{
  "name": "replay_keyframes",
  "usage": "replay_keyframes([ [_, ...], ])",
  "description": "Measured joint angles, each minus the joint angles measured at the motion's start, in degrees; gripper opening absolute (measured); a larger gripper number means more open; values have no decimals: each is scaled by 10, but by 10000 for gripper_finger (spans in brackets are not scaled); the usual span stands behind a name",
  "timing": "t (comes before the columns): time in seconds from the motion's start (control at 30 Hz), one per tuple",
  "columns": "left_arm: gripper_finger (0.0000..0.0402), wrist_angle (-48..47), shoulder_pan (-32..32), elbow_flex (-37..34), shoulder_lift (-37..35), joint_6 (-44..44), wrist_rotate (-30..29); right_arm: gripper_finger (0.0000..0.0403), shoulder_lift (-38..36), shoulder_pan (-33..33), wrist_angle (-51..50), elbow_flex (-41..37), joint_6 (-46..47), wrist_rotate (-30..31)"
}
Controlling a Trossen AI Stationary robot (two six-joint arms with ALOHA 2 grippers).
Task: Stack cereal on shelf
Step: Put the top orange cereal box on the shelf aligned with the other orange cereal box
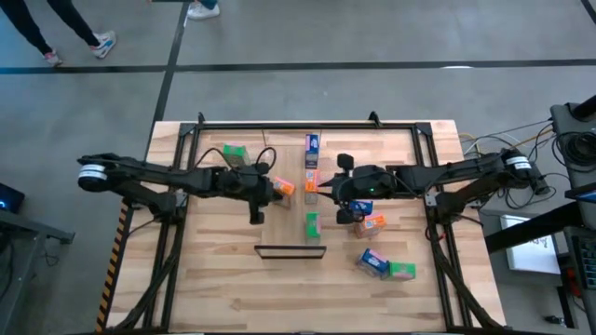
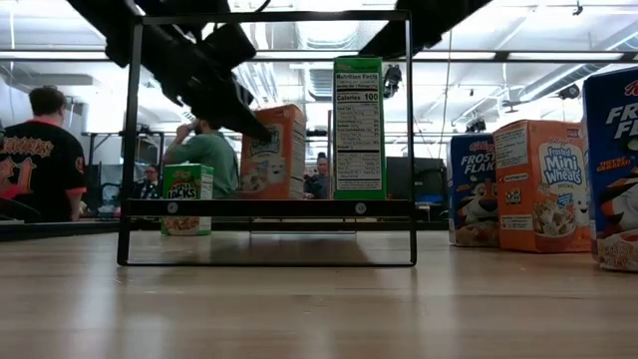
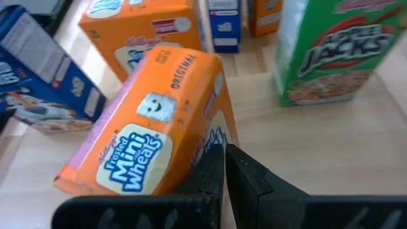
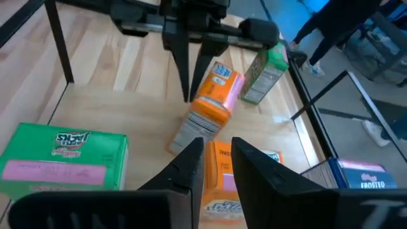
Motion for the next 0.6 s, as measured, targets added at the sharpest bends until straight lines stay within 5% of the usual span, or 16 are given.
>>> replay_keyframes([
  [0.6, 0, -70, 4, 4, -41, 17, -28, 70, -20, 0, 16, -44, -17, 0],
])
